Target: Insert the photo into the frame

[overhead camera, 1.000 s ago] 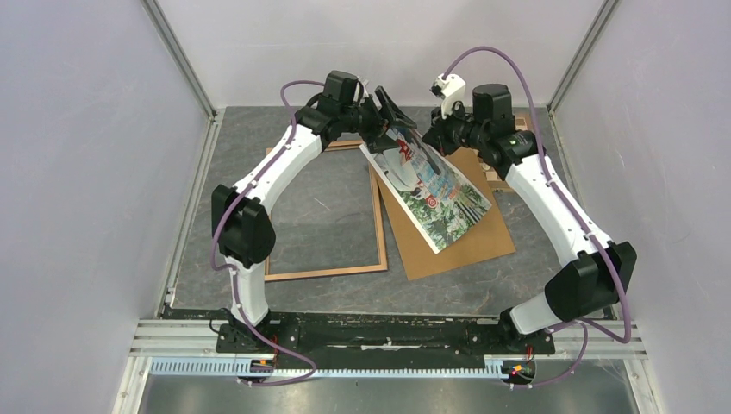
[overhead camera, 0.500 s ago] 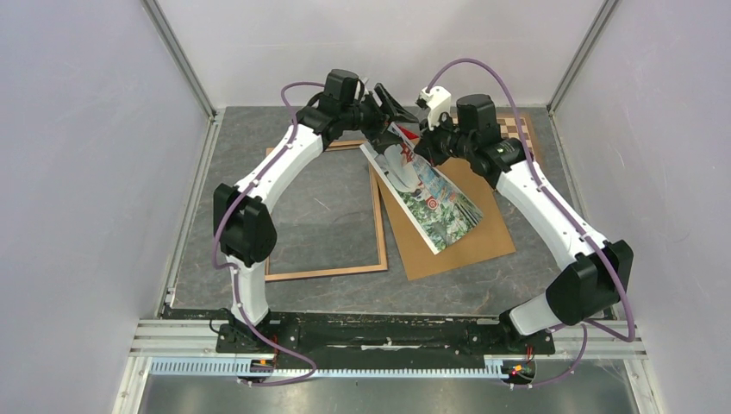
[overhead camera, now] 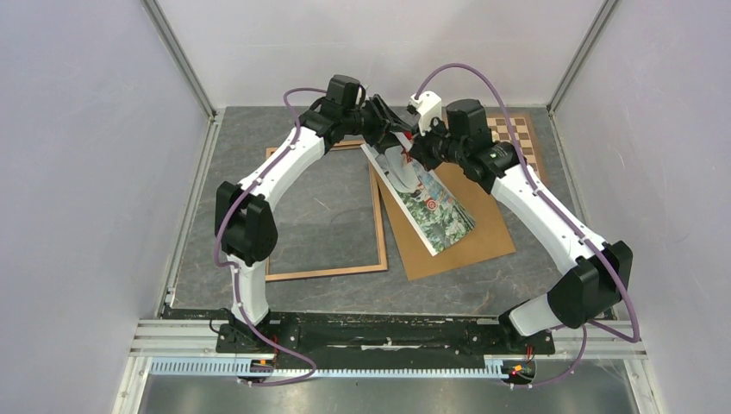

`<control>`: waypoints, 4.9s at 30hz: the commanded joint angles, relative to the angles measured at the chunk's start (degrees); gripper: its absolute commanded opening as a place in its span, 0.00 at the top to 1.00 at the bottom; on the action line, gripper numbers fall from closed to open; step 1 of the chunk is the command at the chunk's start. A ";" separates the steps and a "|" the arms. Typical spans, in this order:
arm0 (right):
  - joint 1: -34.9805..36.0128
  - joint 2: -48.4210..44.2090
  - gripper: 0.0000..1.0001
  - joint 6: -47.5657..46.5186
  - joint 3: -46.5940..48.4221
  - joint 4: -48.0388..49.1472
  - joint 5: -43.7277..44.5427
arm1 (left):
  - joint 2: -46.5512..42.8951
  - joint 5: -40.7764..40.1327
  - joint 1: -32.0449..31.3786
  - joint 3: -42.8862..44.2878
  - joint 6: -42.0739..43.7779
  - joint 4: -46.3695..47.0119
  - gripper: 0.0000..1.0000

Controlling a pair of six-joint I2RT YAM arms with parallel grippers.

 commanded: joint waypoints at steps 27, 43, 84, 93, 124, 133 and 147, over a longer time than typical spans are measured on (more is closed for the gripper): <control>1.93 -4.02 0.62 -0.90 -2.04 2.35 1.93 | -2.88 1.67 -0.08 -5.54 -3.18 5.44 0.90; -0.22 -8.41 0.21 0.92 0.76 2.22 1.26 | -9.17 5.63 1.30 -9.93 3.94 7.34 0.98; -9.49 -13.93 0.19 7.90 -10.89 9.25 -10.64 | -7.24 3.05 35.99 -9.10 72.54 -44.70 0.98; -9.41 -14.65 0.19 7.80 -14.76 10.27 -11.04 | 1.20 -2.51 38.14 -6.28 77.79 -47.92 0.92; -9.41 -15.10 0.20 7.67 -16.19 10.55 -11.02 | 13.21 4.29 45.70 -7.65 72.17 -44.84 0.57; -9.39 -15.01 0.20 7.71 -16.08 10.54 -10.95 | 14.49 5.88 46.14 -8.00 71.52 -44.84 0.56; -9.41 -14.88 0.20 7.74 -16.13 10.47 -10.88 | 15.04 8.20 47.12 -10.38 70.46 -43.96 0.52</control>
